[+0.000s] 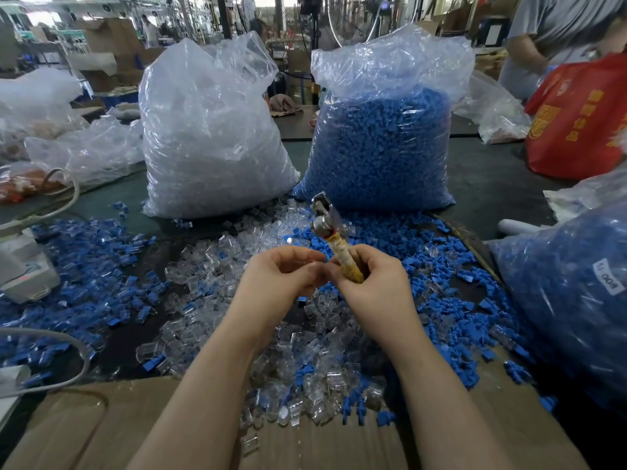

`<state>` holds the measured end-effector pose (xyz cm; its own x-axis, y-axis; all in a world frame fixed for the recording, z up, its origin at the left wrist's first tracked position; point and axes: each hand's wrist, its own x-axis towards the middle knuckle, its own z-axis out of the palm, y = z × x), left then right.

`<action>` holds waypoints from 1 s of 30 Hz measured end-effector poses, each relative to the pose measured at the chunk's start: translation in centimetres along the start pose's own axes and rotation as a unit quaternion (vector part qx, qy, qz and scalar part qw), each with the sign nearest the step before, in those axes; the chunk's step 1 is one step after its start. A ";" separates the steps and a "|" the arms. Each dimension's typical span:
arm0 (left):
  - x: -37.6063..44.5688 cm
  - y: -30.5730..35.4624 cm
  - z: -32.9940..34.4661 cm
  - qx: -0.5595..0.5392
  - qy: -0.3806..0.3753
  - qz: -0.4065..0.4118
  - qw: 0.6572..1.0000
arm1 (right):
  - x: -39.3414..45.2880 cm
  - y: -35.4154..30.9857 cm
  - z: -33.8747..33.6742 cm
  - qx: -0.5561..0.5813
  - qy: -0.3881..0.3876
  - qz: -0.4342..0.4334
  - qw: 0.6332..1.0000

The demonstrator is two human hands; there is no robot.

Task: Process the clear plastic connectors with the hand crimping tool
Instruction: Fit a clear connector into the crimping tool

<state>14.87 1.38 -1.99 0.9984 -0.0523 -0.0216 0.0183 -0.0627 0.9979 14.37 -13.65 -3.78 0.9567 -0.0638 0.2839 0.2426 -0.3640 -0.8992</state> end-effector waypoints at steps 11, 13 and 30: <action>-0.2 0.3 0.7 0.034 -0.003 0.069 0.997 | 0.3 0.0 -0.2 0.096 0.021 0.028 0.995; -0.3 0.3 0.8 0.018 0.019 0.073 0.997 | 0.2 0.1 -0.3 0.092 0.014 0.028 0.995; -0.5 0.6 0.4 0.019 0.038 0.109 0.993 | -0.1 -0.1 -0.6 0.110 0.034 -0.024 0.993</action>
<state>14.37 1.02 -1.43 0.9795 0.0069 0.2013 -0.1997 -0.0952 0.9752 14.19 -14.20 -3.49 0.9321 -0.1176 0.3427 0.3234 -0.1565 -0.9332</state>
